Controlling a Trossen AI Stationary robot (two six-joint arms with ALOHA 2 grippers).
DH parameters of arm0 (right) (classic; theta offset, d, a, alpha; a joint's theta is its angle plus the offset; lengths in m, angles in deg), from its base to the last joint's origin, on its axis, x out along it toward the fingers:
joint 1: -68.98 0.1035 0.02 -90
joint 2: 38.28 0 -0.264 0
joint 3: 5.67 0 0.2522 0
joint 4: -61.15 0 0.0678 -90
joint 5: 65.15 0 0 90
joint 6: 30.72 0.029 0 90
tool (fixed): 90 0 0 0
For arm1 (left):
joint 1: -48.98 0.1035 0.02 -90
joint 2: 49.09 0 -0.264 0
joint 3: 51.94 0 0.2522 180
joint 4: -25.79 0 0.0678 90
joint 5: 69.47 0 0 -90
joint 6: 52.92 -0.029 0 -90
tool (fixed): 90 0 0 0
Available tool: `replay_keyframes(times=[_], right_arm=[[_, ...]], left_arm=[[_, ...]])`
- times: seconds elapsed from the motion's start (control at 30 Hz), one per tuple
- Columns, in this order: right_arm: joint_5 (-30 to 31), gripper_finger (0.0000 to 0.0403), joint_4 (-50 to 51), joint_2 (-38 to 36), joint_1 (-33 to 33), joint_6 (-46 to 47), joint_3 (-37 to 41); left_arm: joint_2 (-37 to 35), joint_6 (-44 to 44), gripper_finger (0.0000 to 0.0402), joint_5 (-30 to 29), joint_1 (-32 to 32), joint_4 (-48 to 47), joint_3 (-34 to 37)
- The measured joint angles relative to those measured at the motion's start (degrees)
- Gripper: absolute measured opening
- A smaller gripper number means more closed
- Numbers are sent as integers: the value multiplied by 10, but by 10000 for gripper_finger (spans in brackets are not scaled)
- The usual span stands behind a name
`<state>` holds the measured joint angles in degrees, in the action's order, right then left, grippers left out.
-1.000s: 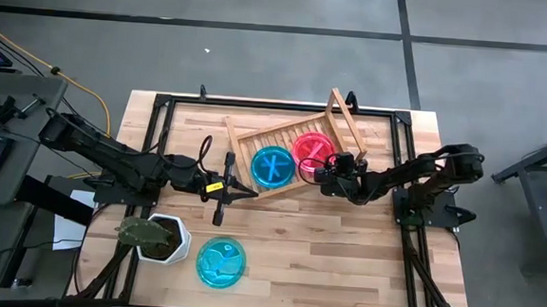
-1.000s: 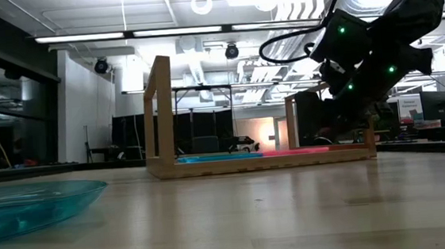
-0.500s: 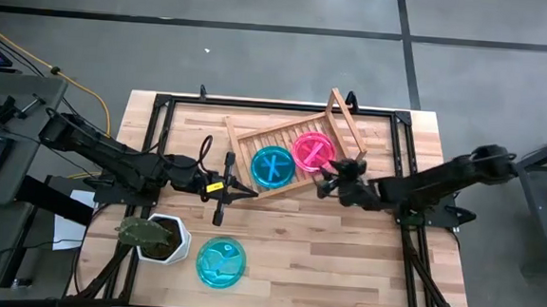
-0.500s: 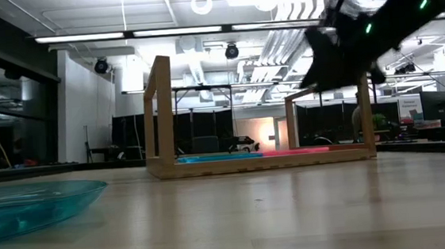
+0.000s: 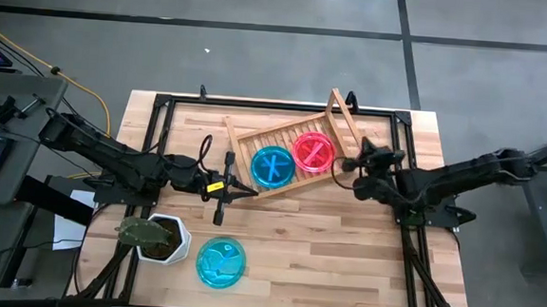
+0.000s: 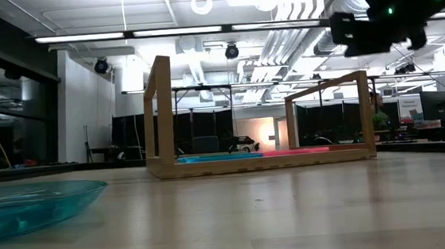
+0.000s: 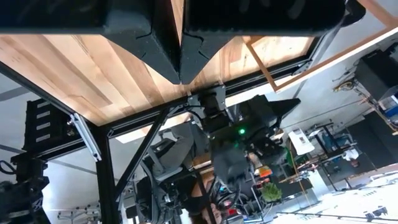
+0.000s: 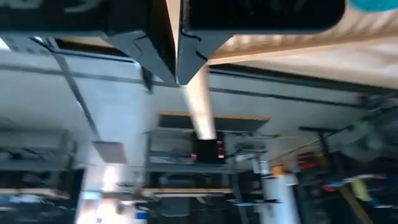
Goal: Place and stack plates onto a shelf
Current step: Stack the blue plate on top of the blue plates on the shelf
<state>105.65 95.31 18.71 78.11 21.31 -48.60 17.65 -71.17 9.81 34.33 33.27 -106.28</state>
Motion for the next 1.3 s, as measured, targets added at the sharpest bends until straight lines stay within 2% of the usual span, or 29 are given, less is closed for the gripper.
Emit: replay_keyframes(times=[0.2, 0.3, 0.47, 0.63, 0.77, 0.9, 1.03, 1.17, 1.3], right_arm=[[-5, 1, 179, 0, -64, 222, 0], [-32, 1, 230, 0, -88, 276, 0], [-106, 0, 249, 0, -101, 246, 0], [-130, 0, 249, 0, -87, 222, 0], [-137, 0, 249, 0, -79, 211, 0], [-149, 0, 256, 0, -79, 210, 0], [-149, 0, 264, 0, -79, 210, 0], [-150, 0, 265, 0, -79, 210, 0], [-182, 0, 263, 0, -79, 205, 0]], left_arm=[[0, 0, 0, -2, 0, -5, 0], [0, 6, 0, -2, 0, -6, 0], [0, 53, 0, -2, 0, -26, 0], [35, 122, 0, -2, 1, -75, 0], [108, 150, 0, -1, 14, -35, 0], [177, 180, 0, -2, 37, 52, 0], [191, 238, 0, -7, 37, 47, -2], [192, 244, 0, -88, 7, 18, -3], [192, 244, 0, -180, -15, -21, -3]])
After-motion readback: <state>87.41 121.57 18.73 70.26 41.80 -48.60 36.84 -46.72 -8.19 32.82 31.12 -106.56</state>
